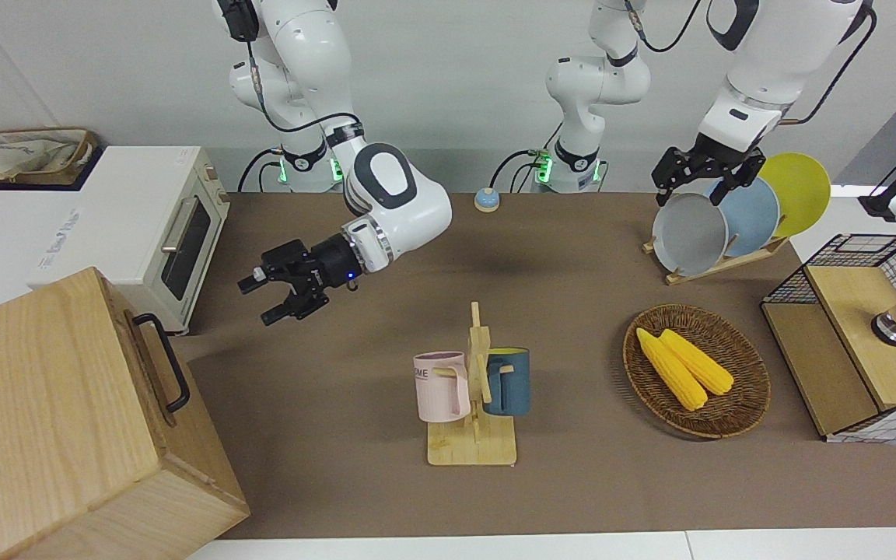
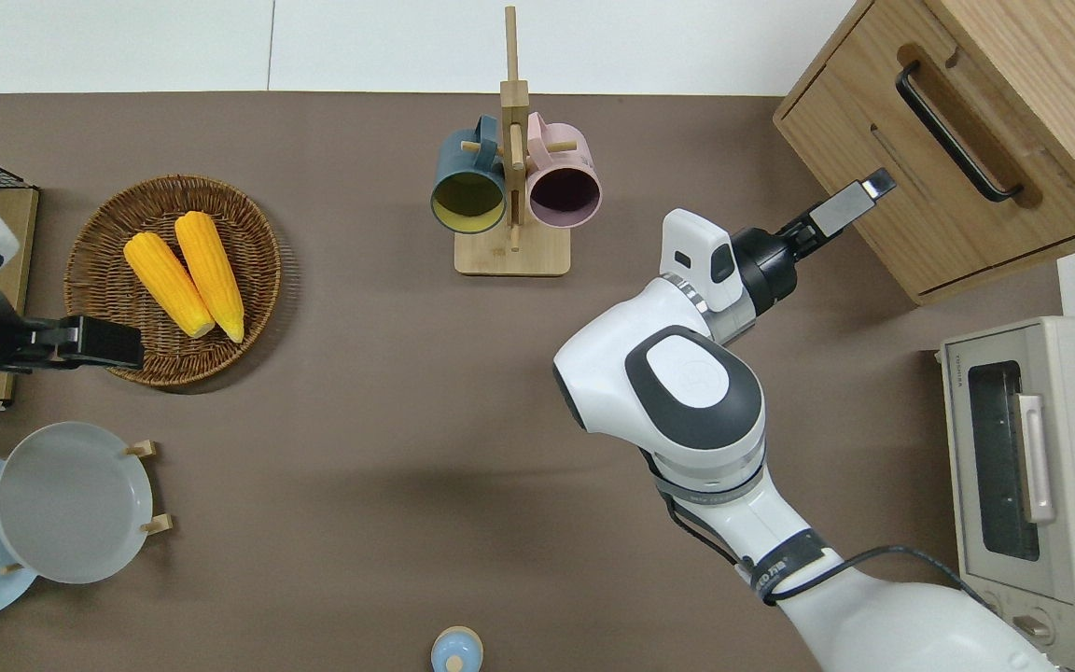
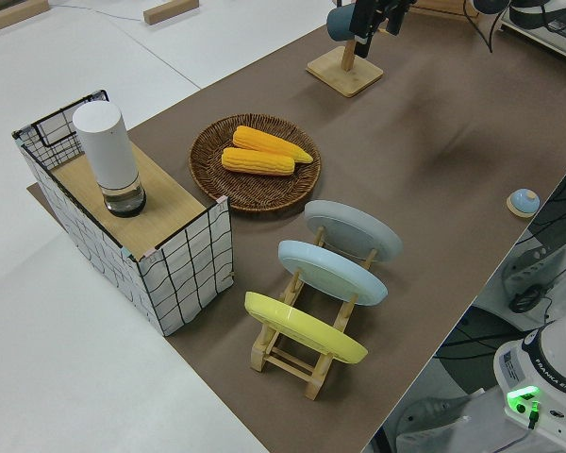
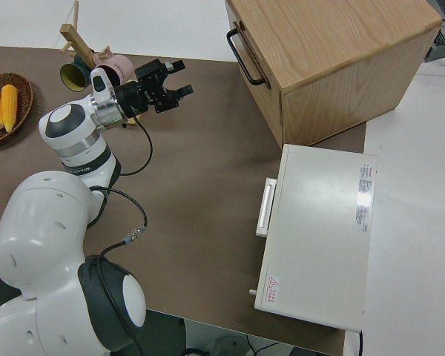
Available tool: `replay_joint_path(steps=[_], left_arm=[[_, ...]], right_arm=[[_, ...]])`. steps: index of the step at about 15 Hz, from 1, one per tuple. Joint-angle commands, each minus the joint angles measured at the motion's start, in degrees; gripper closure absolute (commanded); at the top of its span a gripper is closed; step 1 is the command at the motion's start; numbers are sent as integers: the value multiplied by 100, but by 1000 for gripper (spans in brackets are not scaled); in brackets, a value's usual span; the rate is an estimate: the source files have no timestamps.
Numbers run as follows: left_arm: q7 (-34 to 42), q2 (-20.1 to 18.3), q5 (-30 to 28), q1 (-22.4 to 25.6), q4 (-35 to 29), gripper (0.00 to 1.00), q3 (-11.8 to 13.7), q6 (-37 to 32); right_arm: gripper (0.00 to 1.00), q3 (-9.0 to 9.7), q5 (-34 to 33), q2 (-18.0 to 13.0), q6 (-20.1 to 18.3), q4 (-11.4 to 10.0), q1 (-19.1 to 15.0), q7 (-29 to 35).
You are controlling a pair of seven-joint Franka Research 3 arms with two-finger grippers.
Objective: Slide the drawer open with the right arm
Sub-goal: 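Reach the right gripper up toward the black drawer handle, then close the right gripper on the black drawer handle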
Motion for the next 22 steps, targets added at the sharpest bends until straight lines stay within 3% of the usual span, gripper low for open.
replay_joint_path(steps=[1,6,8,12,14,16,19,21,22], left_arm=[[8,-48,73,-13,12,5,16,-74],[8,-48,73,-13,12,2,16,-82],[8,-48,73,-13,12,2,16,-82],[8,-48,73,-13,12,5,16,-74],[8,-48,73,-13,12,5,16,-82],[8,-48,73,-13,12,5,16,-82],[8,-48,73,-13,12,2,16,-82],[8,-48,73,-13,12,2,16,-74],[8,-48,73,-13,12,2,16,-82]], right_arm=[[21,-244,-387,56,515,-36,-139,277],[28,-868,-975,126,1236,-18,-201,452],[28,-1018,-1011,162,1369,8,-201,550],[82,-1211,-1082,214,1598,52,-245,690],[191,-1247,-1100,223,1677,52,-253,804],[195,-1291,-1100,241,1712,61,-253,813],[354,-1327,-1100,250,1721,78,-253,857],[391,-1327,-1091,250,1721,87,-253,857],[475,-1327,-1056,250,1713,87,-253,866]])
